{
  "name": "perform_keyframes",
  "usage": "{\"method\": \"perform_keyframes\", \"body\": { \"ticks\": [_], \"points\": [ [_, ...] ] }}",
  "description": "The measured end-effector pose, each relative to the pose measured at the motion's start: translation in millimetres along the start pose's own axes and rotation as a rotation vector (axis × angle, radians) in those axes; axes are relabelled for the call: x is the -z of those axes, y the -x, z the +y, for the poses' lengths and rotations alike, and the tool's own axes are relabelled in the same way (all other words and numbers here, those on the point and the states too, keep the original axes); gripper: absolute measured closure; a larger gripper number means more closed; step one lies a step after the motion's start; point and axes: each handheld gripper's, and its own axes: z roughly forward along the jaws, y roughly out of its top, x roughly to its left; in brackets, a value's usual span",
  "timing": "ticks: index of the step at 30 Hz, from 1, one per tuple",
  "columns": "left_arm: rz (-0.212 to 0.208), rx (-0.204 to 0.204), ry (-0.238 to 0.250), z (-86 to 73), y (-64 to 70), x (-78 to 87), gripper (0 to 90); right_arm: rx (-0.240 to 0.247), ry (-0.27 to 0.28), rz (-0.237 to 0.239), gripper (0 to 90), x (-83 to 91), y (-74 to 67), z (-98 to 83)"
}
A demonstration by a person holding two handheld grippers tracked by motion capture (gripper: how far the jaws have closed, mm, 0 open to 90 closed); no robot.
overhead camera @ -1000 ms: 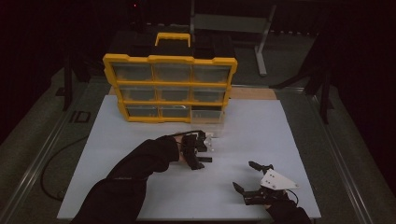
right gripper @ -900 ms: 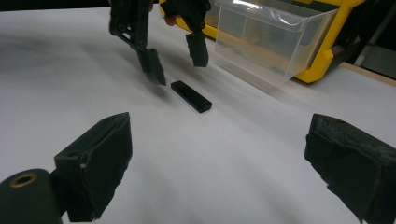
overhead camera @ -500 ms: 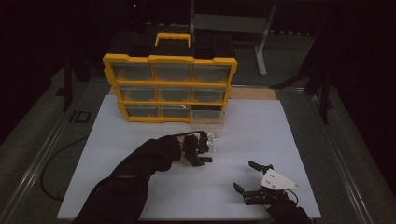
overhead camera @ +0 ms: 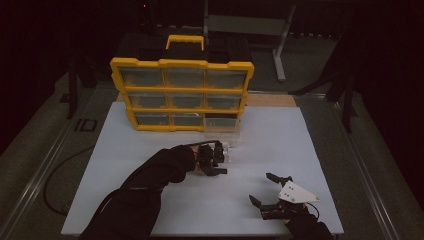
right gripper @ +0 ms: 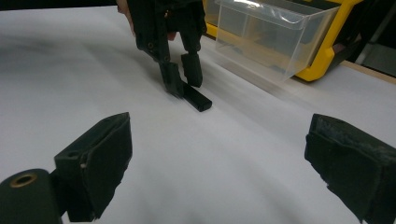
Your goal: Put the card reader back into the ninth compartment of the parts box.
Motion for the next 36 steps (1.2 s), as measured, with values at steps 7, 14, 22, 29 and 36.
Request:
{"method": "perform_keyframes", "body": {
  "ticks": [7, 14, 22, 29, 36],
  "points": [
    [-0.015, -0.003, -0.01, 1.7, 0.4, -0.2, 72.4, 0.0, -0.001, -0.002, 7.8, 0.0, 0.0, 0.0],
    [-0.014, 0.002, -0.016, 2.0, 1.0, -0.4, 73.8, -0.001, -0.003, -0.002, 7.8, 0.0, 0.0, 0.0],
    [-0.023, -0.003, -0.009, 1.7, 1.6, 1.7, 74.9, -0.003, 0.002, -0.002, 7.8, 0.2, 0.4, -0.1],
    [-0.044, -0.008, 0.005, 4.9, 7.4, 9.8, 75.0, -0.004, 0.001, -0.003, 7.8, 0.5, 0.4, 0.0],
    [-0.037, -0.008, 0.002, 5.9, 9.2, 20.5, 75.0, -0.005, 0.0, -0.004, 7.8, 0.3, 0.1, 0.1]
  ]
}}
